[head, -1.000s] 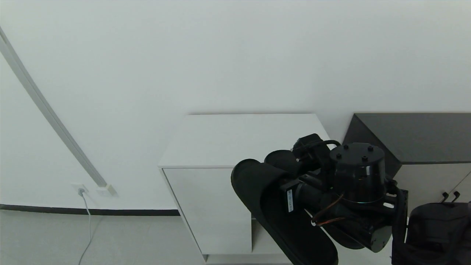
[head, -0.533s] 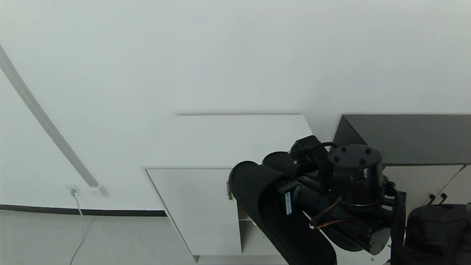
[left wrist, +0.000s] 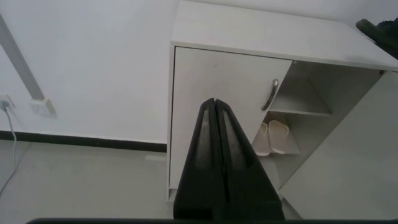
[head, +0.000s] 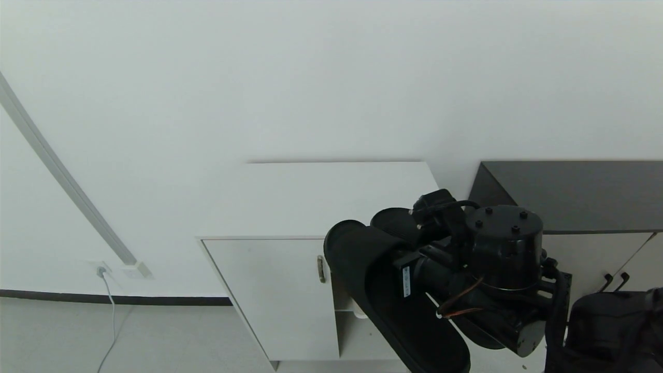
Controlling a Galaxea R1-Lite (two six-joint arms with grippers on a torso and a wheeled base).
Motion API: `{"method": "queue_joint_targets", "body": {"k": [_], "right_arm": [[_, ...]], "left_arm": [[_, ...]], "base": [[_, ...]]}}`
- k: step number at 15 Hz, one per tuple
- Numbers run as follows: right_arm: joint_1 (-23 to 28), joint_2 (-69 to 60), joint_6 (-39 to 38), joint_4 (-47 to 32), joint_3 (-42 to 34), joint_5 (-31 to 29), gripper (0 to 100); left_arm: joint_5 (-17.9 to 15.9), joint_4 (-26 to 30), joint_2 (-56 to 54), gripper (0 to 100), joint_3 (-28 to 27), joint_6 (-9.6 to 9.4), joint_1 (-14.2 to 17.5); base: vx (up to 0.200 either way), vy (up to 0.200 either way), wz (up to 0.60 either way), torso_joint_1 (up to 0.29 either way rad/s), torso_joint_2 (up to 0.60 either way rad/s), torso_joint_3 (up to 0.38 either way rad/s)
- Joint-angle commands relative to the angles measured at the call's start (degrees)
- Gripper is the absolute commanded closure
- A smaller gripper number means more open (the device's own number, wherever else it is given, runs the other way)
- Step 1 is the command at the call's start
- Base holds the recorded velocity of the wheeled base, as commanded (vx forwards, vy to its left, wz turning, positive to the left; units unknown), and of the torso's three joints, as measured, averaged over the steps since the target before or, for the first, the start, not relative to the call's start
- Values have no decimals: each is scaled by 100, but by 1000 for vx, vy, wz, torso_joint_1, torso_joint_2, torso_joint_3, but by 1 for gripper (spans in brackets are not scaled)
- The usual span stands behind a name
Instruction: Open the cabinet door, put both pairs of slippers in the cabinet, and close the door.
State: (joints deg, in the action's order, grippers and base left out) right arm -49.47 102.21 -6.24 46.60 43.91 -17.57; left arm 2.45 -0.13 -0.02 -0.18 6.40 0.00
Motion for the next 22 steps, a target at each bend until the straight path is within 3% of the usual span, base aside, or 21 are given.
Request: {"method": "queue_joint_targets", "body": {"k": [1,9,22], "right_arm": [[-1,54,9,7,-14,-1,100],[-19,89,18,138,-76,-1,100],[-28,98,106,384,-269,-1,100]], "left_arm": [[1,-4,2,100,1,-7,0],[-8,-4,2,100,1,2,0],[-8,-4,11,100,1,2,0]], "base": [[0,0,0,0,0,0],[0,0,0,-10,19,13],[0,0,0,-174,389,219]]}}
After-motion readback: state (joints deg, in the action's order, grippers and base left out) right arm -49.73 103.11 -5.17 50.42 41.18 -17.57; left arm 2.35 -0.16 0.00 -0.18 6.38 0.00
